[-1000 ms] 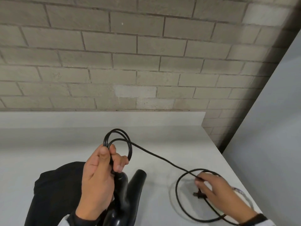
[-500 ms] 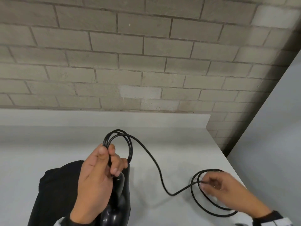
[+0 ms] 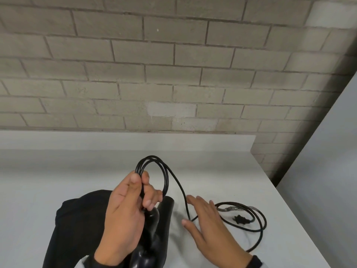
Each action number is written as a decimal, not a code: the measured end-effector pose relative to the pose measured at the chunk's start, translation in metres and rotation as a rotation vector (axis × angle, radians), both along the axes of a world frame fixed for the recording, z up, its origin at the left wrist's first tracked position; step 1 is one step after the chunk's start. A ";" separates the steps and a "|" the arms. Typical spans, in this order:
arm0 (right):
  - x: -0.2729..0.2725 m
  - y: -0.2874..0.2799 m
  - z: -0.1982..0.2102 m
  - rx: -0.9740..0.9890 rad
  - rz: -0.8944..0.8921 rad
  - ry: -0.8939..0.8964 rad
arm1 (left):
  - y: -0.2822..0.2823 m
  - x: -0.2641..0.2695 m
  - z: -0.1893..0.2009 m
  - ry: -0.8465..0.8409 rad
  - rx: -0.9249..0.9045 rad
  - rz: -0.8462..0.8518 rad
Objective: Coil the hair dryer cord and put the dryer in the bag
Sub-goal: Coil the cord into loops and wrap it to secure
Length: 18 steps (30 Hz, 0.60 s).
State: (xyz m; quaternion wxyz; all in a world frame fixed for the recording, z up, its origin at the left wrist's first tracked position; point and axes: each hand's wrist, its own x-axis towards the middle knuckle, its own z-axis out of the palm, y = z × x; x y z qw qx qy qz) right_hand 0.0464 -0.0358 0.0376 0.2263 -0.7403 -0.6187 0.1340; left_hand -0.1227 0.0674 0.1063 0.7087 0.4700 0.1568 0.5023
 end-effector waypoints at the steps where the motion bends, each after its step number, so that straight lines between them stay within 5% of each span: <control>1: 0.000 0.003 -0.002 -0.003 0.019 0.036 | 0.001 -0.002 0.000 -0.004 -0.014 -0.001; 7: -0.006 0.003 -0.008 0.022 0.157 0.347 | 0.000 -0.004 0.003 0.010 -0.071 0.101; 12: -0.019 -0.020 -0.005 0.419 -0.139 0.613 | 0.005 -0.009 0.005 0.024 -0.068 0.185; 14: -0.028 -0.024 0.002 0.548 -0.224 0.541 | 0.004 -0.008 0.005 0.040 -0.043 0.195; 18: -0.040 -0.026 0.023 0.685 -0.171 0.116 | -0.002 -0.001 0.003 0.098 0.026 0.186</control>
